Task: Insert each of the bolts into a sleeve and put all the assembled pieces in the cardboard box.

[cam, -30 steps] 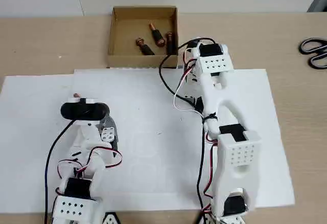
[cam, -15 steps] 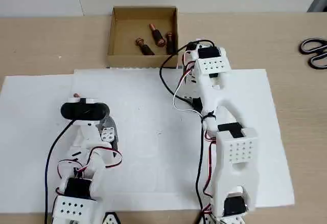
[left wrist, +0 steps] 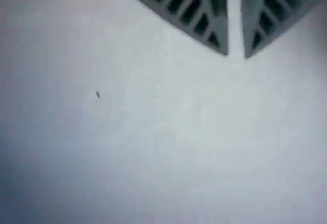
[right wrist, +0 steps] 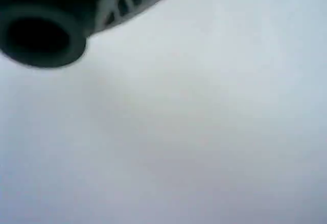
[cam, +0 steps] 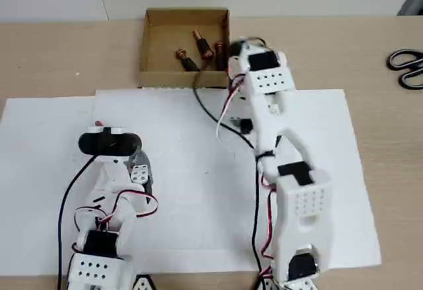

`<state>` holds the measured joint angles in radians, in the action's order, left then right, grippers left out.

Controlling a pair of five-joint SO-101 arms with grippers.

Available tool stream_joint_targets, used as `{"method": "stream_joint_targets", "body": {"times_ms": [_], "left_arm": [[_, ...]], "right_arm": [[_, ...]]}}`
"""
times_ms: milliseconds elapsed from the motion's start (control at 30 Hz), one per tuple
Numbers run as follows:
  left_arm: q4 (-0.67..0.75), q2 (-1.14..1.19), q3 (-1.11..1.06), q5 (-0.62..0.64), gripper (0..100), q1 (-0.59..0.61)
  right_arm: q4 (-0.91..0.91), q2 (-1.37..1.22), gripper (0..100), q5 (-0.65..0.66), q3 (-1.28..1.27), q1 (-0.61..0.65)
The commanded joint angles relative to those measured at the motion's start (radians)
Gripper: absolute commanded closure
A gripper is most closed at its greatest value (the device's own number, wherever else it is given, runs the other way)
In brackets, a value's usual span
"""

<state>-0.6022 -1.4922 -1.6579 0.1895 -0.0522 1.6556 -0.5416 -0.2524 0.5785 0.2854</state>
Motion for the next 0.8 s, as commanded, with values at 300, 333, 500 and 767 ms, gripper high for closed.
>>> {"method": "stream_joint_targets", "body": {"times_ms": [300, 333, 500, 767], "left_arm": [[-0.083, -0.003, 0.107, -0.002, 99, 0.002], [-0.149, -0.003, 0.157, 0.0, 99, -0.002], [-0.393, -0.003, 0.39, -0.005, 99, 0.015], [-0.617, -0.003, 0.661, -0.087, 99, 0.02]], "right_arm": [[0.07, 0.415, 99.6, 0.008, -0.008, -0.002], [0.07, 0.438, 99.6, -0.003, -0.049, -0.01], [0.067, 0.598, 99.6, -0.041, -0.315, -0.081], [0.059, 0.865, 99.6, -0.04, -0.68, -0.179]]}}
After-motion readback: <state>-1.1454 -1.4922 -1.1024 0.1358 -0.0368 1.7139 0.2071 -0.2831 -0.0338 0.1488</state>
